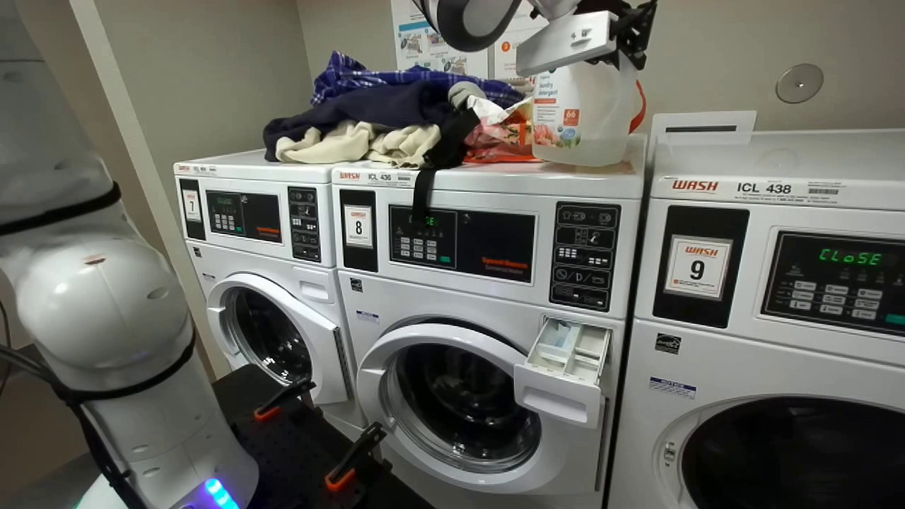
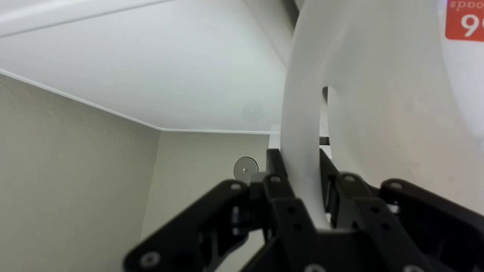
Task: Pour some detergent in the washing machine
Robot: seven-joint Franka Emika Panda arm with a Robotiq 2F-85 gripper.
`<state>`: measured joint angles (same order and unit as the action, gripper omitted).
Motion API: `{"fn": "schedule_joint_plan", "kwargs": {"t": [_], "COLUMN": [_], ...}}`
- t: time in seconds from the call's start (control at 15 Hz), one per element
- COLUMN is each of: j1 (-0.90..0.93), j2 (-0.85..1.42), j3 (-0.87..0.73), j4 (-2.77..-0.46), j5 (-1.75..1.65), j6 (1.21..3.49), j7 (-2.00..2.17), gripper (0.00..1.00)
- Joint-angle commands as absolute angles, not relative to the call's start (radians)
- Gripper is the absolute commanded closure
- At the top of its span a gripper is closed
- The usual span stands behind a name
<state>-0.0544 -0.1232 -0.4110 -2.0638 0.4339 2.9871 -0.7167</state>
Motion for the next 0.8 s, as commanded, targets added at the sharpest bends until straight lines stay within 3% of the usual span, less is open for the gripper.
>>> {"fn": "schedule_joint_plan", "kwargs": {"t": [0.0,0.47,0.53,0.73], "j1": [-0.015,-0.018,-0.019,-0.028], "j2": [-0.089,-0.035,-0.031,-0.026], "j3": [-0.429,-0.421,-0.42,-0.419], "j4": [-2.0,-1.965,-1.959,-1.951], "j5": [0.531,0.62,0.625,0.611], "j6": [3.017,3.011,3.007,2.998], "j7": [-0.778,-0.85,-0.853,-0.831], "gripper": [0.91,0.94,0.52,0.38]}}
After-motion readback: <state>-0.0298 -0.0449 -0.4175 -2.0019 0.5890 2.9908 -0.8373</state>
